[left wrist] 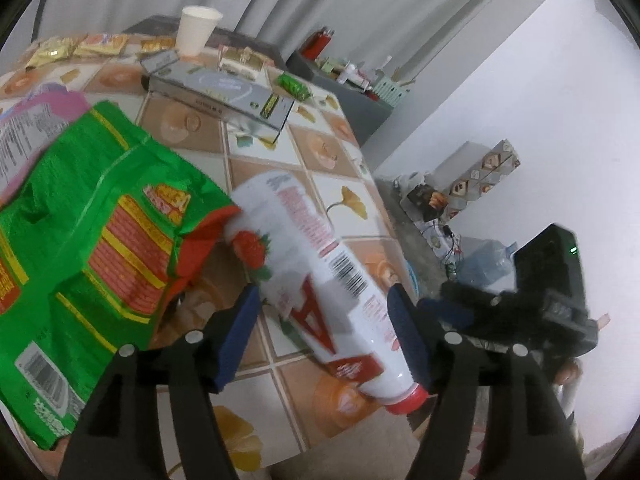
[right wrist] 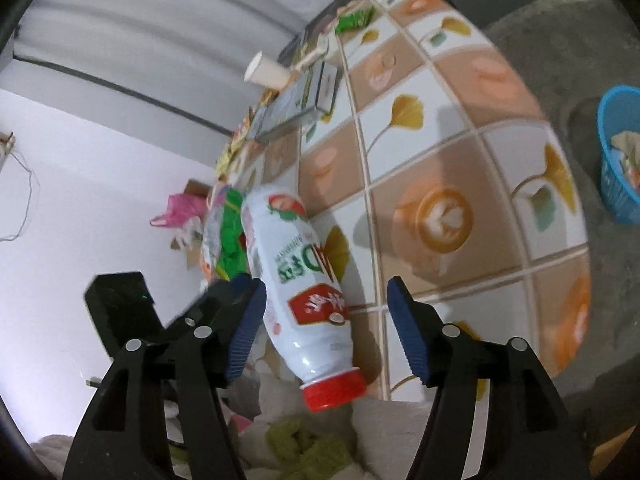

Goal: Collect trash
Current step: 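Grasp the KUYAN cable box with the left tool while the right tool holds the bottle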

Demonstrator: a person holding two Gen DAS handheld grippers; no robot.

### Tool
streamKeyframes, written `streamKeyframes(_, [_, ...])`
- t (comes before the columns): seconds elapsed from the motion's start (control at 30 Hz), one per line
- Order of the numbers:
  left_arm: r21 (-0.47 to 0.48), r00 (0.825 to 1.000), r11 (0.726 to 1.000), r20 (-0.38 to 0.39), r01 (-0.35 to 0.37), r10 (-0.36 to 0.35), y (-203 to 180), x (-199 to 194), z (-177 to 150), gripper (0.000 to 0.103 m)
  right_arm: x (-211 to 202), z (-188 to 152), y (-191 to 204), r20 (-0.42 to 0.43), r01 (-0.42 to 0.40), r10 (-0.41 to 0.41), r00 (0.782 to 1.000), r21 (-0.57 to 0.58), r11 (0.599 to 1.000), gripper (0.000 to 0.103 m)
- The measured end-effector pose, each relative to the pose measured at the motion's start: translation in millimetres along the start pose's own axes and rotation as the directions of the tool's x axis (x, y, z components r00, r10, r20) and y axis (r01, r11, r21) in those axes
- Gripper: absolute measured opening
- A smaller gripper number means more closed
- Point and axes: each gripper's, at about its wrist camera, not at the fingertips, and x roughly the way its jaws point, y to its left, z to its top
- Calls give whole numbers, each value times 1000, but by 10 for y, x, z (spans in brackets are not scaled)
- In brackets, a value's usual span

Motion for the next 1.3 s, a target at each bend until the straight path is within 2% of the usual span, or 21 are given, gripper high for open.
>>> streamKeyframes(0.13, [-15, 1000, 1000, -16, -15, 15, 21, 23, -31, 66, 9, 92, 99, 12, 3, -2, 1000, -59, 998, 66])
streamKeyframes(0.27, [-7, 999, 999, 2, -35, 35, 53, -115, -28, 66, 99, 127, 288, -9, 58, -60, 998, -173, 983, 73])
streamKeyframes(0.37, [-5, 998, 998, 32, -62, 62, 114, -300, 97, 66, 267, 114, 485, -44, 99, -117, 992, -290, 952, 80])
streamKeyframes(0.47, [0, 993, 995, 67, -99, 99, 187, -483, 331, 66, 513, 41, 703, -87, 136, -188, 978, -414, 900, 81])
streamKeyframes(0.5, [13, 991, 994, 80, -110, 109, 199, -540, 423, 66, 612, -6, 797, -90, 161, -229, 969, -472, 867, 81])
streamKeyframes(0.57, [61, 983, 985, 106, -159, 152, 212, -634, 662, 67, 720, -74, 875, -81, 197, -282, 956, -538, 820, 81])
streamKeyframes(0.63, [122, 981, 977, 107, -175, 162, 214, -653, 958, 69, 819, -120, 912, -80, 218, -320, 944, -576, 788, 81])
streamKeyframes(0.67, [141, 983, 975, 98, -170, 157, 226, -634, 1057, 69, 858, -128, 905, -88, 222, -331, 939, -580, 784, 81])
streamKeyframes(0.73, [201, 978, 958, 81, -204, 192, 237, -517, 1322, 70, 909, -134, 857, -107, 220, -342, 933, -584, 781, 79])
streamKeyframes(0.77, [252, 976, 943, 72, -218, 207, 239, -440, 1440, 70, 933, -127, 826, -112, 226, -352, 929, -581, 781, 71])
streamKeyframes(0.83, [304, 966, 917, 48, -258, 255, 286, -235, 1685, 70, 979, -89, 750, -130, 238, -368, 921, -560, 793, 61])
streamKeyframes(0.9, [269, 969, 934, -18, -234, 248, 424, 16, 1976, 70, 956, -41, 663, -153, 210, -331, 931, -515, 831, 60])
streamKeyframes(1.03, [134, 965, 964, -93, -231, 244, 661, 513, 2403, 70, 808, 32, 494, -122, 228, -313, 942, -453, 862, 60])
streamKeyframes(1.1, [73, 953, 961, -129, -267, 274, 795, 839, 2599, 70, 745, 60, 440, -111, 233, -306, 946, -423, 876, 60])
streamKeyframes(1.17, [41, 923, 933, -138, -356, 358, 923, 1131, 2760, 70, 677, 85, 366, -98, 241, -302, 948, -393, 887, 60])
streamKeyframes(1.2, [48, 914, 923, -128, -382, 385, 953, 1246, 2813, 70, 645, 97, 337, -92, 246, -302, 949, -382, 891, 60])
streamKeyframes(1.3, [161, 857, 863, -127, -479, 500, 979, 1598, 2917, 70, 580, 122, 275, -77, 259, -304, 950, -355, 898, 60])
